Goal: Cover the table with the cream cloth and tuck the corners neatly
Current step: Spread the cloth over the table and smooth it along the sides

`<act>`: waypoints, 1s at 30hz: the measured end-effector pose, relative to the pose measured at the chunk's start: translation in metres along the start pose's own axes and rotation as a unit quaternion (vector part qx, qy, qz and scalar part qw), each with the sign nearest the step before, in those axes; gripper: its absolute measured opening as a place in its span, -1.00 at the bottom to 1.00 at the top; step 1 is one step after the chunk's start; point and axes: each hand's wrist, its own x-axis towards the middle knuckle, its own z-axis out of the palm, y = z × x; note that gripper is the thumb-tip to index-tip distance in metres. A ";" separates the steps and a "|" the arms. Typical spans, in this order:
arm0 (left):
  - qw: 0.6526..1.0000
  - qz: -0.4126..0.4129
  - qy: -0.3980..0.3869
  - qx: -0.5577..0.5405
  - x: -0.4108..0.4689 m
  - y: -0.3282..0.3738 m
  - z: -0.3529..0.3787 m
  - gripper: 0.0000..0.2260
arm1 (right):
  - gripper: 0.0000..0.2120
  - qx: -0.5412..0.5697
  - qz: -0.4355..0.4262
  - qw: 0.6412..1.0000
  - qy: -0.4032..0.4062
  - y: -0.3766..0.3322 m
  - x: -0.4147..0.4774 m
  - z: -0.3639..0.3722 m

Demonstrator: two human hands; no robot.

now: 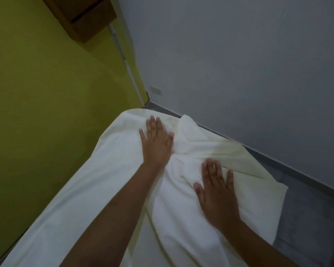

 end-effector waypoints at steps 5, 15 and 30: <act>0.989 0.041 -0.126 -0.065 -0.033 0.003 0.022 -0.41 | -0.44 -0.045 0.008 0.999 0.010 0.039 -0.017 -0.014; 0.990 0.038 -0.123 -0.056 -0.053 0.033 0.013 -0.43 | -0.44 -0.019 0.130 0.990 0.049 0.115 -0.069 -0.036; 0.989 0.074 -0.127 -0.015 -0.083 0.065 0.037 -0.45 | -0.38 -0.006 0.040 0.999 -0.021 0.096 -0.028 -0.023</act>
